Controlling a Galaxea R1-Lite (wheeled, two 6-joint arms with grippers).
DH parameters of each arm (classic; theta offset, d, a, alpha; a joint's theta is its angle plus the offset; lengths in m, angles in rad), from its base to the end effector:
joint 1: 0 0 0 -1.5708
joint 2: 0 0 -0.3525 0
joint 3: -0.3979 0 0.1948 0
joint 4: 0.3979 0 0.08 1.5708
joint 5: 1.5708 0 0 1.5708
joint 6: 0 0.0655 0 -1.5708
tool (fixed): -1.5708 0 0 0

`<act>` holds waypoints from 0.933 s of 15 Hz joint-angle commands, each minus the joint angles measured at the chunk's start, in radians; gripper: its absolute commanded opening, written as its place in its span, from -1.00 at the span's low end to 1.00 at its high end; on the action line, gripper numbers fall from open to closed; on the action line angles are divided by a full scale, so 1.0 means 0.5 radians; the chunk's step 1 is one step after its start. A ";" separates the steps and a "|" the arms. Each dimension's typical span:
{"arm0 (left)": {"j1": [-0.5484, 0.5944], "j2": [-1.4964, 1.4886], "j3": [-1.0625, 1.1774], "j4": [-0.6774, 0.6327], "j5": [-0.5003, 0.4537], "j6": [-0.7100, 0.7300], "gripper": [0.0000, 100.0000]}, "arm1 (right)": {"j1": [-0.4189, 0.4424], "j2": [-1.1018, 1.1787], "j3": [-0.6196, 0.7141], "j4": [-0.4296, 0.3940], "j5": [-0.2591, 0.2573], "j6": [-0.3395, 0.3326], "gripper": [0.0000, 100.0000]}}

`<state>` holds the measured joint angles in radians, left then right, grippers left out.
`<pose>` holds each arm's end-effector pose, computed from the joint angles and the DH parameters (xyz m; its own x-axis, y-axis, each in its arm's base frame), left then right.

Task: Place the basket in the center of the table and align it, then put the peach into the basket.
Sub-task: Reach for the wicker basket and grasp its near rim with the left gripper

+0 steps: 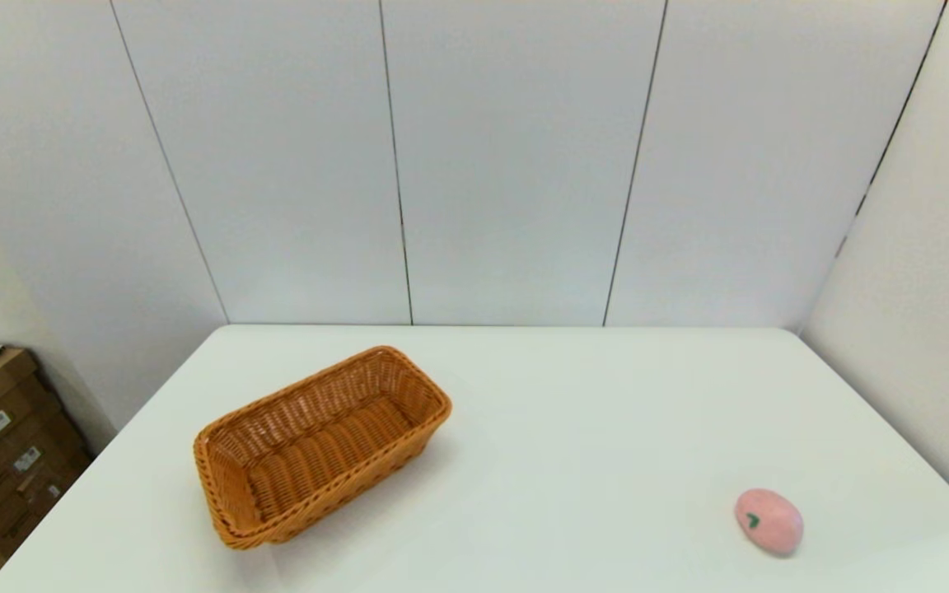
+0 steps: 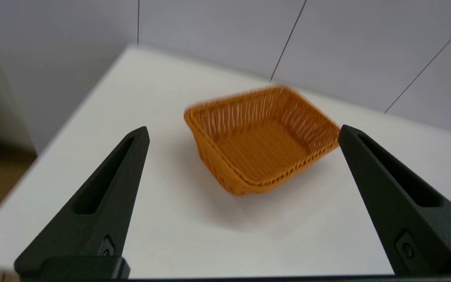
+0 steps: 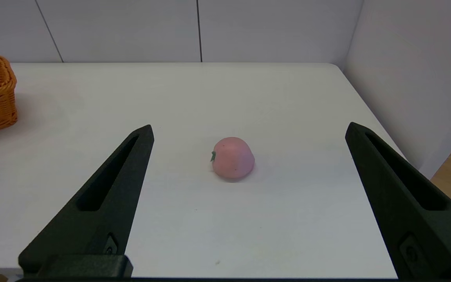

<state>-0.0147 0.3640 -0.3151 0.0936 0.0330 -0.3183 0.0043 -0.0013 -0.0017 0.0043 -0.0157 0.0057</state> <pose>-0.0023 0.0022 0.1714 0.9897 0.0184 -0.1419 -0.0615 0.9503 -0.3053 -0.0276 -0.0011 0.0754 0.9999 -0.0114 -0.0013 0.0114 0.9999 0.0057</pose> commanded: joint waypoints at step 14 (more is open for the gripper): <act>-0.029 3.187 -0.606 -0.473 -0.186 -0.882 1.00 | 0.001 0.003 0.000 0.001 -0.002 0.016 1.00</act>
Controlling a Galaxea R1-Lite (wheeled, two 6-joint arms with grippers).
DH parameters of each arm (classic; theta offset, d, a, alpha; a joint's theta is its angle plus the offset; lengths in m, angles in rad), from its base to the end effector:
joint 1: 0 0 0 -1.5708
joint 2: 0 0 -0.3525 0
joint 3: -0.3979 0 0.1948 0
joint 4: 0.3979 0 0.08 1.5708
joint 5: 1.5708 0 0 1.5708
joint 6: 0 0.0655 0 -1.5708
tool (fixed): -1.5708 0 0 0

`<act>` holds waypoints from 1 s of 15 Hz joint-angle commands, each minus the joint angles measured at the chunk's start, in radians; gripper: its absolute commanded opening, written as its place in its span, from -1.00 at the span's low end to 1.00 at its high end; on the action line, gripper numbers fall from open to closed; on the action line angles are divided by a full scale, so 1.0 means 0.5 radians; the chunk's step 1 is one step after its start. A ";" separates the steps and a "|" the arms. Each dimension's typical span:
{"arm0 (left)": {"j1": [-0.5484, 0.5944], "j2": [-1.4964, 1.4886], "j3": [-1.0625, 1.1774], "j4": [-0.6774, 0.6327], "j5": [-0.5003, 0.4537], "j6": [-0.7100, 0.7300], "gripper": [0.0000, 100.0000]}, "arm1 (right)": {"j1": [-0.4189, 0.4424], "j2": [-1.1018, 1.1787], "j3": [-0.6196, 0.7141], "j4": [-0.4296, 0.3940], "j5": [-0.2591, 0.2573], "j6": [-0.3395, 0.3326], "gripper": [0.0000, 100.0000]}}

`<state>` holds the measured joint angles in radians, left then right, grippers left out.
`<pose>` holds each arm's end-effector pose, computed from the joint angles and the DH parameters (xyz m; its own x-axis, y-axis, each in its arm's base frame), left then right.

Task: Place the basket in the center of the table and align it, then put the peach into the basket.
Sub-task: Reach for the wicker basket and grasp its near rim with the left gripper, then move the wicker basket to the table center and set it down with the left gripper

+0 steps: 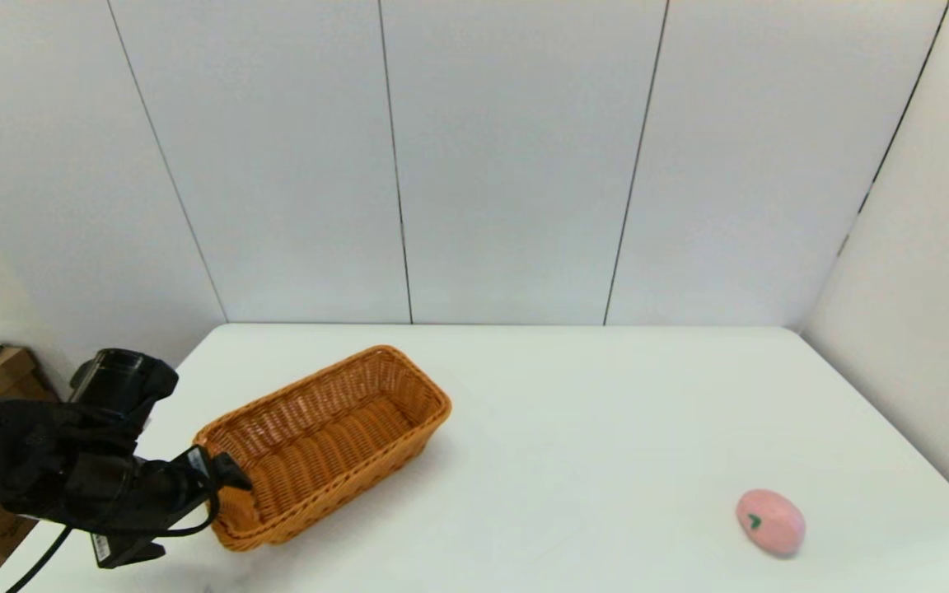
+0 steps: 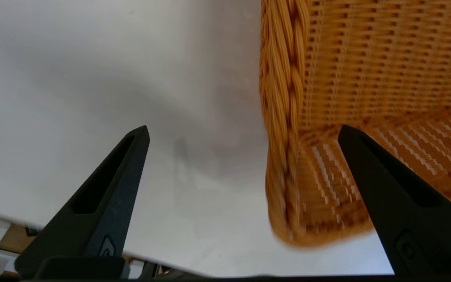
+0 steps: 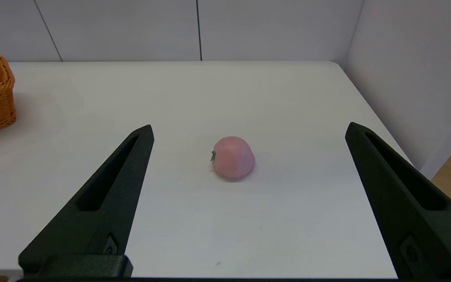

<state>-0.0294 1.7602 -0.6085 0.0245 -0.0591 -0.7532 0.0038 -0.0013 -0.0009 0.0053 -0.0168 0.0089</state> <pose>0.2641 -0.0116 0.0787 0.3819 -0.0703 -0.9215 -0.5932 0.7460 -0.3027 -0.0276 -0.0012 0.0750 0.9999 -0.0130 -0.0031 0.0130 0.9999 0.0088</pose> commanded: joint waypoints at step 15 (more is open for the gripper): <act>-0.009 0.201 -0.053 -0.586 -0.130 -0.046 -1.00 | 0.002 0.003 0.002 -0.001 0.000 0.019 1.00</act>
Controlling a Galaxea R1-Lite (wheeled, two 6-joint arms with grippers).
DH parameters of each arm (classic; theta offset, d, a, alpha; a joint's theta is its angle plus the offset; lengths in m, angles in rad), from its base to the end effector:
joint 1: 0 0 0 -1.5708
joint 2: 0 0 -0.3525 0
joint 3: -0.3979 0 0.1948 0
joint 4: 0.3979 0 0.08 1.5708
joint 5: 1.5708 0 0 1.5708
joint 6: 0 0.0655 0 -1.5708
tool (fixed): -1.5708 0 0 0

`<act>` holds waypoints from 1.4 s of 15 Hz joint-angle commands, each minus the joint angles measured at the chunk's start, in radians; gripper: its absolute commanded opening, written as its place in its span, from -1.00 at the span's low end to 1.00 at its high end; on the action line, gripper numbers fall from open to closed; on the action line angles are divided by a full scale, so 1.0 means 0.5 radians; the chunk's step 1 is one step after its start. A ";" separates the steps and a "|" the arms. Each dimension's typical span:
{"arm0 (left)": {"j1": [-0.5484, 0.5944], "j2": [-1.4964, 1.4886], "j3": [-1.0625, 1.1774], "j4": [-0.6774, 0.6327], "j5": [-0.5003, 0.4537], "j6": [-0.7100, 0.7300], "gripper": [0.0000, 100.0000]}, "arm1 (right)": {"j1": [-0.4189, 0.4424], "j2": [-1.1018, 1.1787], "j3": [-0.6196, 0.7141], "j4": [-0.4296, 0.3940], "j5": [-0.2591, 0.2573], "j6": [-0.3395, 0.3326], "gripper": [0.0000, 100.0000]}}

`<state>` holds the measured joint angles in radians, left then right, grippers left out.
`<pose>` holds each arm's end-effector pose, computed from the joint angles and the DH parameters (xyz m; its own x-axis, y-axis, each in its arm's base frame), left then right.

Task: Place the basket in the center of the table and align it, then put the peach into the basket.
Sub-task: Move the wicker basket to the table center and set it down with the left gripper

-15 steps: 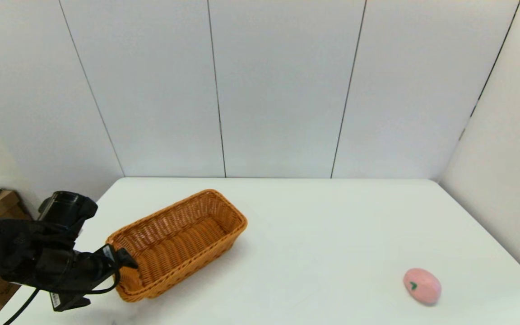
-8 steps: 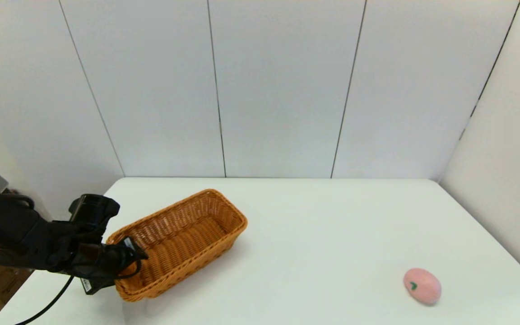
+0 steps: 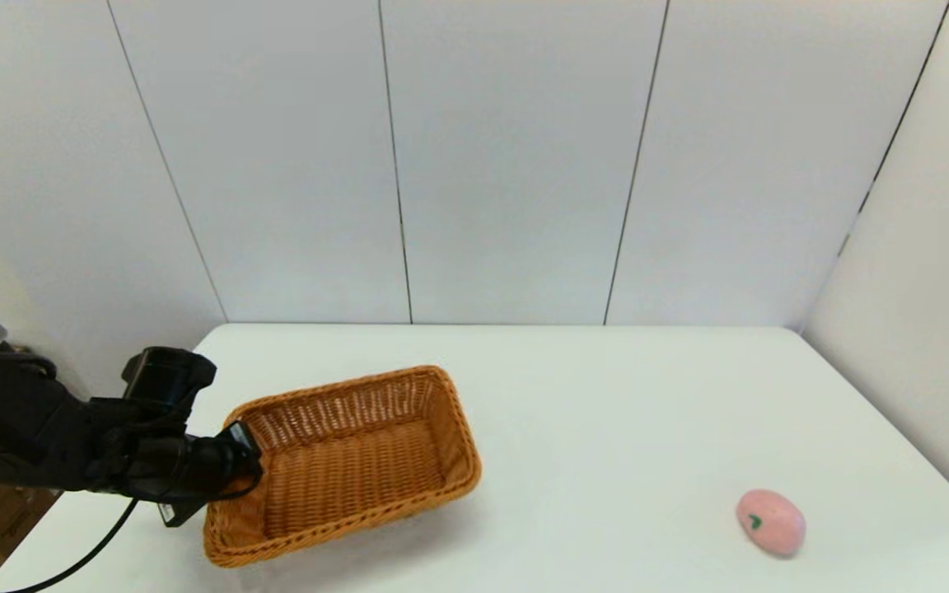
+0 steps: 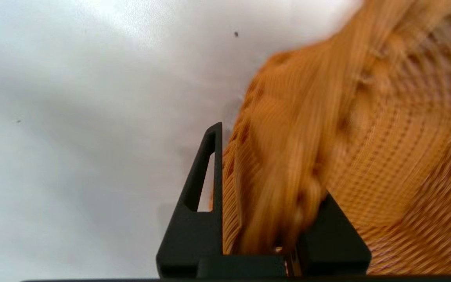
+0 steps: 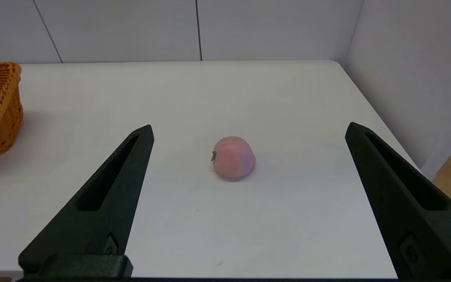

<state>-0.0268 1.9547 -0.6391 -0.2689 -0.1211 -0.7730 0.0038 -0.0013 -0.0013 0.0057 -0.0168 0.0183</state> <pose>0.3226 -0.0166 0.0466 0.4934 -0.1341 -0.8594 -0.5420 0.7254 -0.4243 -0.0276 -0.0012 0.0750 0.9999 -0.0130 -0.0031 0.0131 0.9997 0.0182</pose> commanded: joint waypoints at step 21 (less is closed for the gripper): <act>-0.793 0.380 -0.940 0.256 -0.381 -0.460 -1.00 | 0.002 0.003 -0.001 -0.002 0.000 0.000 1.00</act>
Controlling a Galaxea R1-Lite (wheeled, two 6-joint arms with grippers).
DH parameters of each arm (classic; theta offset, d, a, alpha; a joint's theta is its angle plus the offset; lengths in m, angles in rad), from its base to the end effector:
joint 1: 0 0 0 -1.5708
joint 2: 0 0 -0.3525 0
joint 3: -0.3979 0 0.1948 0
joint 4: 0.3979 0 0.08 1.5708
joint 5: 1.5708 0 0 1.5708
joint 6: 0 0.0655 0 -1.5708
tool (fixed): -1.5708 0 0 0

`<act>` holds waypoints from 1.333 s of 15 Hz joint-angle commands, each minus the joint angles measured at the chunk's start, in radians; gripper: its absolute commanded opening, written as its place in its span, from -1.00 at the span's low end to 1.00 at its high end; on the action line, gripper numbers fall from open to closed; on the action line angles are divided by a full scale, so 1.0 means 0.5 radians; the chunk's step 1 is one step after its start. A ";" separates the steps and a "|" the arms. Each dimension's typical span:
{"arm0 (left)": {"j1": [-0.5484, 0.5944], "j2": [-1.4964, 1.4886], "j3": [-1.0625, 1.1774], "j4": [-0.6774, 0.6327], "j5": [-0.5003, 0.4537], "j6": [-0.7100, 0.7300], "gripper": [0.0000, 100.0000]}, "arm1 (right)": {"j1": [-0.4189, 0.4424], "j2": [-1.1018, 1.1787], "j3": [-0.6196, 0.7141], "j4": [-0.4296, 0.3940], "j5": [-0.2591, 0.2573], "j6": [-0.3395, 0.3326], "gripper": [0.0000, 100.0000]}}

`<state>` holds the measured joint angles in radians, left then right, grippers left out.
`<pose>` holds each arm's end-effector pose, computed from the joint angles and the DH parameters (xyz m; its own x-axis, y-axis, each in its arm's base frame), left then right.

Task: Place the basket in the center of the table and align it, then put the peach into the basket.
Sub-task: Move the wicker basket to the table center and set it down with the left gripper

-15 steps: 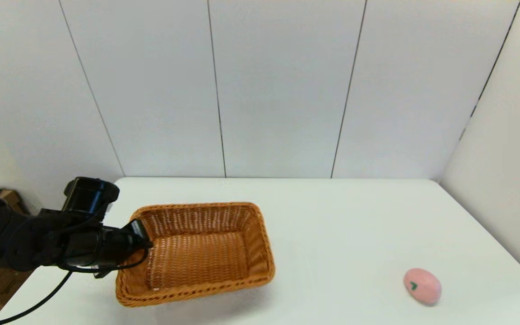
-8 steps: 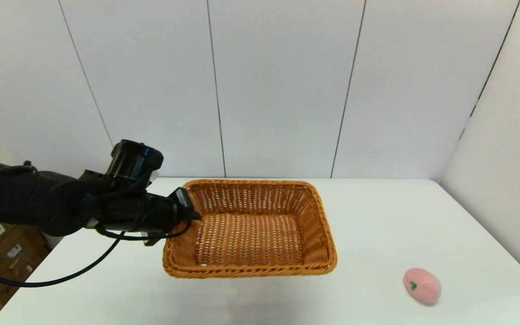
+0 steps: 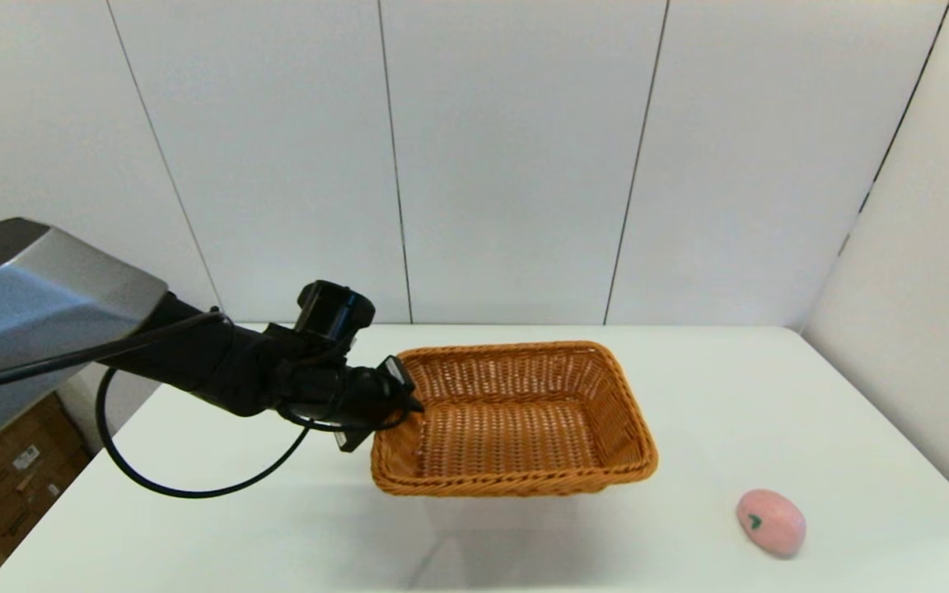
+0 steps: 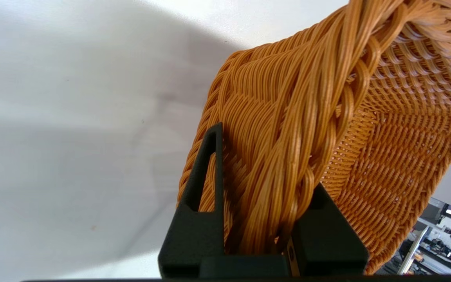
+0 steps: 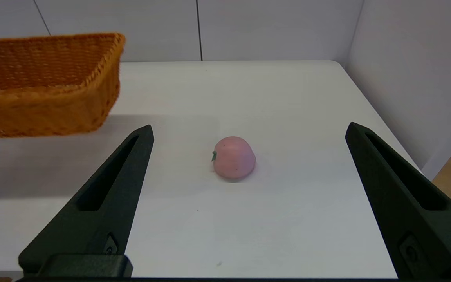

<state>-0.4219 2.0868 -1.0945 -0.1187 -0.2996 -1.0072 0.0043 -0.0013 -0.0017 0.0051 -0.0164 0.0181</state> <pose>0.3815 -0.1924 0.0882 0.4388 -0.5205 -0.7325 -0.2899 0.6896 -0.6636 -0.0276 -0.0012 0.0753 0.9999 -0.0121 -0.0021 0.0121 0.9998 0.0181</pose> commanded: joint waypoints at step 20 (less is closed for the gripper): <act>-0.003 0.180 -0.038 -0.045 -0.014 0.076 -1.00 | 0.001 0.003 0.000 -0.001 -0.001 0.001 1.00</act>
<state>-0.4232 2.1802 -1.1136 -0.1400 -0.3049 -0.9568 0.0043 -0.0013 -0.0009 0.0043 -0.0168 0.0181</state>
